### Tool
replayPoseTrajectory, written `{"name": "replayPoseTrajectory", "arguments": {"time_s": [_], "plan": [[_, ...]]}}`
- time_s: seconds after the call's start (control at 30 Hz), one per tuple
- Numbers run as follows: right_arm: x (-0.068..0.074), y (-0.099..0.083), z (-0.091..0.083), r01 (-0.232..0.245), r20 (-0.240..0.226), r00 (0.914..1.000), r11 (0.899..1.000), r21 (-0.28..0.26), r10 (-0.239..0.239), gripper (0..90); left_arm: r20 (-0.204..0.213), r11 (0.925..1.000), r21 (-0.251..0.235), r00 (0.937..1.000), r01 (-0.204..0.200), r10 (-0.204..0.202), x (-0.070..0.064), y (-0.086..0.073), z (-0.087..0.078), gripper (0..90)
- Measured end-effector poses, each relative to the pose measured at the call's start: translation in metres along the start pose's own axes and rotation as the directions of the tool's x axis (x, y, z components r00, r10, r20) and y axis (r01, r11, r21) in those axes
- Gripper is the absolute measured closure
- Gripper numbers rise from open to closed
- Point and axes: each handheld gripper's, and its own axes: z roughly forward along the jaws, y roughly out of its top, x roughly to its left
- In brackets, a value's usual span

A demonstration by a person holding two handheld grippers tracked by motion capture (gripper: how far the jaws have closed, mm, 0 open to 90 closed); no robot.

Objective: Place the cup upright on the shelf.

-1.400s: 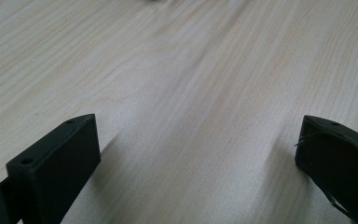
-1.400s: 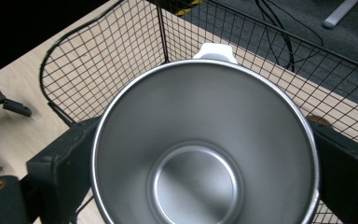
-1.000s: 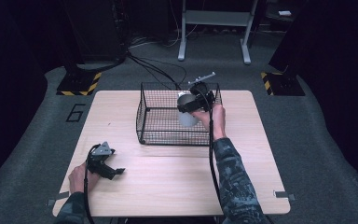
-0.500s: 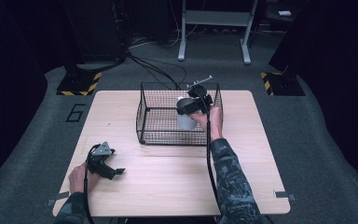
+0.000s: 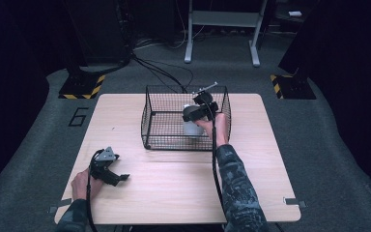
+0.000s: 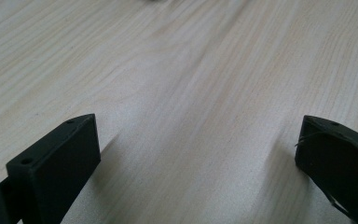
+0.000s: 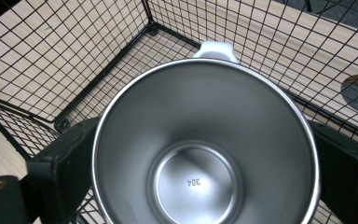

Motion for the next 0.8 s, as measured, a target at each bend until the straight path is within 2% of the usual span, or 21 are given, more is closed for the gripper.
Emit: {"name": "replayPoseTrajectory", "arguments": {"time_s": [0.33, 0.4, 0.6, 0.7, 0.8], "plan": [[-0.001, -0.003, 0.015, -0.017, 0.001, 0.9999, 1.0, 0.024, 0.017, 5.6, -0.001, 1.0, 0.001, 1.0, -0.005, 0.005, 0.0, 0.0, 0.0, 0.0], [-0.001, -0.003, 0.019, -0.01, 0.004, 0.9999, 0.998, 0.055, 0.01, 5.6, 0.0, 1.0, 0.0, 1.0, -0.002, 0.002, 0.0, 0.0, 0.0, 0.0], [-0.001, -0.003, 0.027, 0.003, 0.006, 1.0, 0.998, 0.065, -0.004, 5.6, 0.0, 1.0, 0.0, 1.0, -0.002, 0.002, 0.0, 0.0, 0.0, 0.0], [0.002, -0.003, 0.031, -0.005, 0.012, 0.9999, 0.997, 0.076, 0.004, 5.6, 0.0, 1.0, 0.0, 1.0, -0.002, 0.002, 0.0, 0.0, 0.0, 0.0], [0.004, -0.003, 0.032, 0.011, 0.014, 0.9998, 0.996, 0.086, -0.012, 5.6, -0.001, 1.0, 0.0, 1.0, -0.002, 0.002, 0.0, 0.0, 0.0, 0.0]]}}
